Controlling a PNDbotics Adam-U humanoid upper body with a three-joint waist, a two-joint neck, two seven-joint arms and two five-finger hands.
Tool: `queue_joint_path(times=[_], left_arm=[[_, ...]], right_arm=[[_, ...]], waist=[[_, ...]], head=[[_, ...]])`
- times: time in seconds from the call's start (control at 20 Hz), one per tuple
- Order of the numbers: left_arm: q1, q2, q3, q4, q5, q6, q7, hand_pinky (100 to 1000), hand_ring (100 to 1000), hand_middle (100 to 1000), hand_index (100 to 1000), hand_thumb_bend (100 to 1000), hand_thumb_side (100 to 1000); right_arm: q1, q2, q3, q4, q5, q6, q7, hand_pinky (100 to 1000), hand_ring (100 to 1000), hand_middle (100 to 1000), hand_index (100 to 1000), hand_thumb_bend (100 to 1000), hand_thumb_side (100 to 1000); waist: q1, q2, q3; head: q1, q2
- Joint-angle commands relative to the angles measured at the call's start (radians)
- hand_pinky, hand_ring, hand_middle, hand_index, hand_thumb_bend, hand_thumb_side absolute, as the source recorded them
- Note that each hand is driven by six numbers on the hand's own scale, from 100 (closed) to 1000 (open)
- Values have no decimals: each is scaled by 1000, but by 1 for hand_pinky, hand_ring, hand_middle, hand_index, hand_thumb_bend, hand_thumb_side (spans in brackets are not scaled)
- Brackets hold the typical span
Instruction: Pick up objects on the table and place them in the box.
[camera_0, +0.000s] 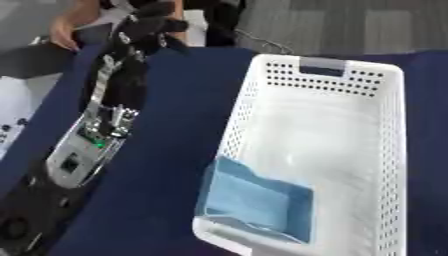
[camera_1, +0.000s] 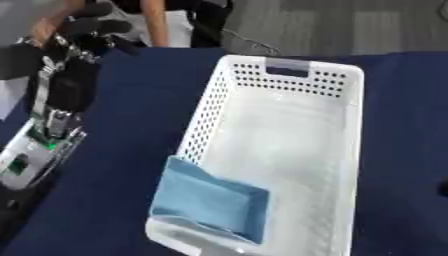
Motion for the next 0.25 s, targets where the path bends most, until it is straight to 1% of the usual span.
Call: queue_joint_path(times=[0.05,0.15,0.2,0.25], left_arm=[[28,-66,68,-74,12,21,52,592,800,829,829,100,770],[42,-143,95,-87,6,28,70,591,798,830,824,100,789],[48,-180,104,-89,2,35,71,591,798,830,824,100,789],[56,-210,112,-90,-1,47,68,603,805,841,829,100,808]], right_arm=[[8,-5,-11,-14,25,-23,6,882,748,744,1000,100,725],[18,1,-17,-14,41,-35,6,882,749,744,1000,100,725],[22,5,-19,-14,45,-41,6,882,749,744,1000,100,725],[26,8,-21,-14,48,-46,6,880,748,743,1000,100,728]], waist=[[-11,-11,14],[-23,-9,31],[-28,-10,38],[-33,-13,45]], head=[[-9,-14],[-11,-21],[-12,-23],[-12,-23]])
